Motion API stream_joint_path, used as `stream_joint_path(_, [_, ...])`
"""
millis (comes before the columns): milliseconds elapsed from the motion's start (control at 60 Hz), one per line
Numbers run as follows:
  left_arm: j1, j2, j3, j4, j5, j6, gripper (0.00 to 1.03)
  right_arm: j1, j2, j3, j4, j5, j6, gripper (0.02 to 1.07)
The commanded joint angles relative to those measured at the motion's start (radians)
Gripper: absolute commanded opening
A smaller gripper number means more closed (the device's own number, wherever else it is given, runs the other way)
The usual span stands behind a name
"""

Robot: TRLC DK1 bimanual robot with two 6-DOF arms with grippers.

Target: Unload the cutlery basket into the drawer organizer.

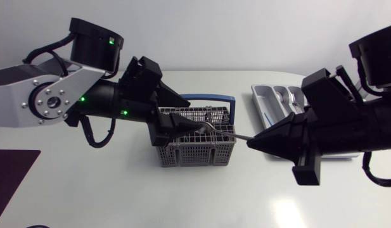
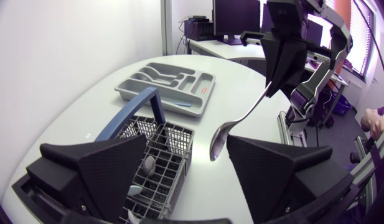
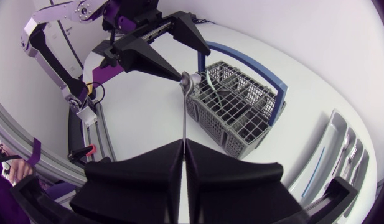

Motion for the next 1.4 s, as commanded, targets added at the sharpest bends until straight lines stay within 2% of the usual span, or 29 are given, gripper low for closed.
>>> stream_joint_path(0, [0.021,-0.038,-0.057,0.037,0.035,0.026,0.9,-0.009,-0.021,0.021,-0.009,-0.014,0.025,0.09])
stream_joint_path(83, [0.047,-0.047,-0.068,0.043,0.087,0.03,0.9,-0.026,-0.031,0.015,-0.009,-0.039,0.027,0.09])
stream_joint_path(217, [0.145,-0.019,-0.04,0.008,0.271,0.013,0.9,-0.041,-0.044,-0.005,-0.011,-0.071,0.027,0.09])
stream_joint_path(333, [0.171,0.017,-0.011,-0.043,0.346,0.028,0.9,-0.045,-0.047,-0.005,-0.009,-0.085,0.027,0.09])
stream_joint_path(633, [0.151,0.051,0.021,-0.101,0.383,0.053,0.9,-0.057,-0.036,-0.015,0.019,-0.101,0.031,0.09])
stream_joint_path(1183, [0.119,0.059,0.043,-0.061,0.379,0.017,0.89,-0.064,-0.015,-0.043,0.089,-0.131,0.065,0.09])
stream_joint_path(1317, [0.107,0.068,0.051,-0.046,0.379,-0.003,0.83,-0.064,-0.015,-0.043,0.097,-0.131,0.073,0.09])
stream_joint_path(1383, [0.104,0.073,0.054,-0.035,0.379,-0.015,0.83,-0.063,-0.015,-0.041,0.098,-0.134,0.074,0.09])
